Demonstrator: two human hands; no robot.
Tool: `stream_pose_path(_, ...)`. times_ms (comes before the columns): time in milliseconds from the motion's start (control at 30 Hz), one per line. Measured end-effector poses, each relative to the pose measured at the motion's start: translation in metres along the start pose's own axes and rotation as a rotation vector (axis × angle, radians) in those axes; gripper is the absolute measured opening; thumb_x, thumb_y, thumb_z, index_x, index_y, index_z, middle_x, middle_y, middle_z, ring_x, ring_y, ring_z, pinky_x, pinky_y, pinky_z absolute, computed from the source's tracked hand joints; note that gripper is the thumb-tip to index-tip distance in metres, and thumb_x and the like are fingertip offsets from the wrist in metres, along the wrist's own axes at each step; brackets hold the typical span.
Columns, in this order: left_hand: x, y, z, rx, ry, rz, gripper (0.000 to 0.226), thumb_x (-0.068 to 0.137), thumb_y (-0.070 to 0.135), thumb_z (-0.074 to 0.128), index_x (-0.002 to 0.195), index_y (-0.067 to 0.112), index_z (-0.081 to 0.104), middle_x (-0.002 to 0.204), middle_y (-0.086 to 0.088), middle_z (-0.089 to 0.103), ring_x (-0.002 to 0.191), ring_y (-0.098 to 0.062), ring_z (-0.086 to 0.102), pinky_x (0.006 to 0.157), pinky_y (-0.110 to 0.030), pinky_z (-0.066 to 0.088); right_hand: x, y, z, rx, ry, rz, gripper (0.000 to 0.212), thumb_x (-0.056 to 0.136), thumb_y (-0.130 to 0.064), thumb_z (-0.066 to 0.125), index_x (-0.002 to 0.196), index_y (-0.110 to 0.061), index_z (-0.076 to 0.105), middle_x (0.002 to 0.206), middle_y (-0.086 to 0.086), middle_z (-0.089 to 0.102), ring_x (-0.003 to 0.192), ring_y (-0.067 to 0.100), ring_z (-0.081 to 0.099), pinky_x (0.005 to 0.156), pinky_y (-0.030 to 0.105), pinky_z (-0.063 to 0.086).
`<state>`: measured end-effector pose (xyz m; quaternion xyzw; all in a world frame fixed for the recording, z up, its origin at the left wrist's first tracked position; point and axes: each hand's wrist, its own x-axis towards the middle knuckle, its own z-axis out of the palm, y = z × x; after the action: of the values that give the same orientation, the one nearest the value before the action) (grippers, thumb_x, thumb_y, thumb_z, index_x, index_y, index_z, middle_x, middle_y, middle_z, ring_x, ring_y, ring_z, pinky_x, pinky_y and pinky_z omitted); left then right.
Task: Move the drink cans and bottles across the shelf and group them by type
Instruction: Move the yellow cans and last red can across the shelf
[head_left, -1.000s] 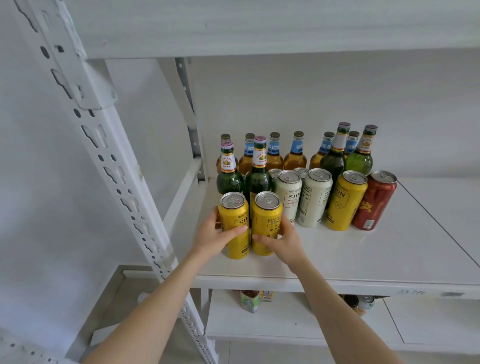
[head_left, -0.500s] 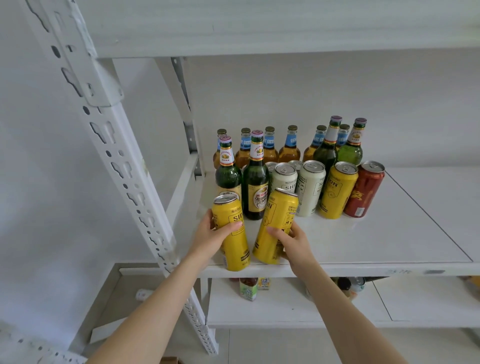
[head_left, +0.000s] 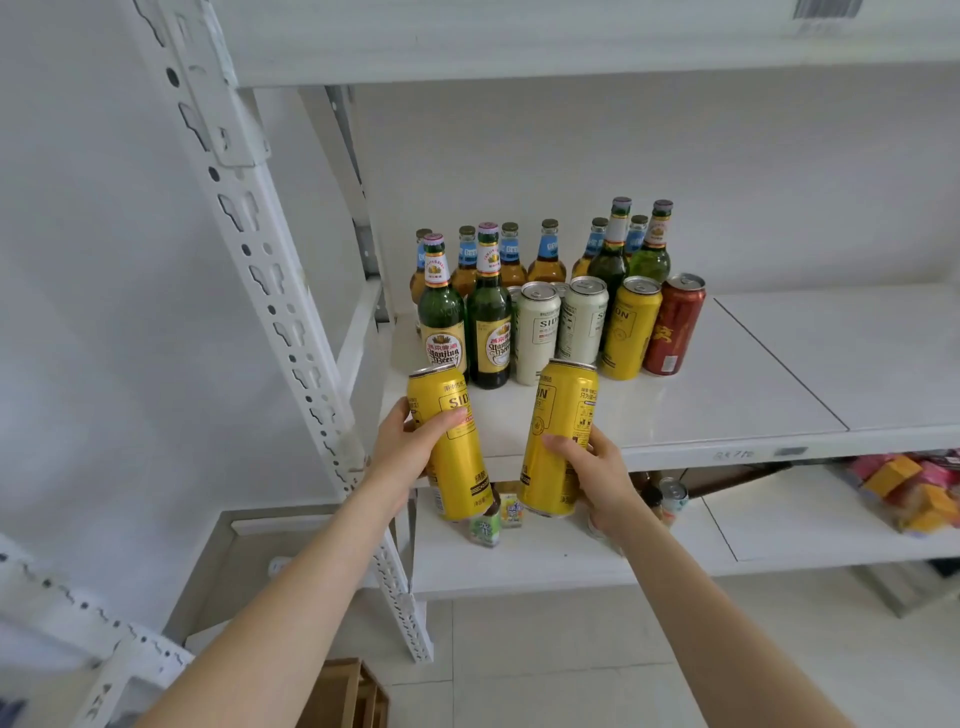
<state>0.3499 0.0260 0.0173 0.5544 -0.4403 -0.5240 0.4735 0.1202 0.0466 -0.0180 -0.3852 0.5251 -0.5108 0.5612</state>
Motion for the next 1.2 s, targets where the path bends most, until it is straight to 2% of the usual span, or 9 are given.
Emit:
stream_pose_path(133, -0.017, 0.002, 0.015, 0.008, -0.027, -0.014, 0.053, 0.075, 0.039, 0.080, 0.121, 0.030, 0.055, 0.115, 0.001, 0.066, 0.099, -0.017, 0.066, 0.066, -0.032, 0.053, -0.020, -0.008, -0.016, -0.008, 0.014, -0.014, 0.032, 0.081, -0.029, 0.077, 0.109, -0.029, 0.061, 0.109, 0.002, 0.069, 0.094, 0.021, 0.067, 0.055, 0.025, 0.054)
stream_pose_path(167, -0.020, 0.003, 0.020, 0.014, -0.033, -0.019, 0.057, 0.075, 0.039, 0.080, 0.125, 0.028, 0.053, 0.116, 0.000, 0.066, 0.100, -0.019, 0.066, 0.069, -0.034, 0.053, -0.023, -0.010, -0.021, -0.007, 0.019, -0.016, 0.032, 0.081, -0.029, 0.077, 0.109, -0.029, 0.061, 0.108, 0.002, 0.069, 0.094, 0.021, 0.067, 0.055, 0.025, 0.054)
stream_pose_path(267, -0.028, 0.006, 0.039, 0.026, -0.042, -0.025, 0.061, 0.074, 0.040, 0.081, 0.126, 0.027, 0.052, 0.119, -0.001, 0.065, 0.103, -0.022, 0.064, 0.077, -0.038, 0.054, -0.031, -0.015, -0.038, -0.016, 0.039, -0.008, 0.042, 0.080, -0.028, 0.079, 0.117, -0.023, 0.059, 0.113, 0.004, 0.068, 0.101, 0.024, 0.066, 0.081, 0.043, 0.058)
stream_pose_path(333, -0.032, 0.008, 0.054, 0.033, -0.039, -0.021, 0.056, 0.072, 0.042, 0.081, 0.120, 0.031, 0.054, 0.117, 0.002, 0.065, 0.102, -0.020, 0.064, 0.076, -0.038, 0.053, -0.035, -0.019, -0.053, -0.026, 0.051, -0.006, 0.044, 0.079, -0.028, 0.079, 0.118, -0.023, 0.059, 0.113, 0.004, 0.068, 0.103, 0.026, 0.066, 0.089, 0.048, 0.056)
stream_pose_path(500, -0.043, 0.007, 0.104, 0.045, -0.023, -0.011, 0.049, 0.062, 0.053, 0.084, 0.100, 0.039, 0.056, 0.113, 0.006, 0.065, 0.100, -0.017, 0.063, 0.080, -0.039, 0.052, -0.043, -0.031, -0.103, -0.054, 0.052, -0.010, 0.032, 0.079, -0.028, 0.079, 0.106, -0.028, 0.062, 0.106, 0.001, 0.071, 0.094, 0.019, 0.068, 0.068, 0.033, 0.057)
stream_pose_path(600, -0.054, 0.008, 0.141, 0.037, -0.013, -0.004, 0.048, 0.065, 0.052, 0.083, 0.103, 0.039, 0.056, 0.111, 0.008, 0.066, 0.094, -0.013, 0.064, 0.065, -0.030, 0.048, -0.048, -0.040, -0.140, -0.070, 0.033, -0.011, 0.032, 0.078, -0.027, 0.080, 0.106, -0.028, 0.063, 0.106, 0.001, 0.071, 0.095, 0.020, 0.069, 0.072, 0.035, 0.058)
stream_pose_path(733, -0.070, 0.011, 0.191, 0.038, -0.024, 0.013, 0.066, 0.054, 0.057, 0.084, 0.111, 0.037, 0.058, 0.108, 0.007, 0.069, 0.095, -0.014, 0.067, 0.066, -0.032, 0.052, -0.053, -0.050, -0.189, -0.095, 0.004, -0.011, 0.034, 0.079, -0.028, 0.080, 0.107, -0.029, 0.062, 0.107, 0.002, 0.070, 0.098, 0.022, 0.068, 0.075, 0.036, 0.057)
stream_pose_path(933, -0.085, 0.014, 0.260, 0.027, -0.034, 0.031, 0.053, 0.064, 0.048, 0.085, 0.108, 0.038, 0.059, 0.105, 0.011, 0.069, 0.094, -0.008, 0.066, 0.062, -0.026, 0.049, -0.060, -0.059, -0.257, -0.109, -0.032, -0.004, 0.033, 0.077, -0.028, 0.081, 0.103, -0.033, 0.061, 0.105, -0.002, 0.070, 0.095, 0.018, 0.068, 0.066, 0.030, 0.055)
stream_pose_path(1200, -0.070, 0.015, 0.349, 0.050, -0.073, 0.033, 0.047, 0.066, 0.042, 0.086, 0.105, 0.038, 0.060, 0.103, 0.010, 0.071, 0.092, -0.010, 0.068, 0.064, -0.029, 0.051, -0.044, -0.066, -0.340, -0.094, 0.029, -0.013, 0.035, 0.077, -0.028, 0.080, 0.105, -0.032, 0.060, 0.110, 0.001, 0.068, 0.102, 0.023, 0.065, 0.088, 0.046, 0.056)
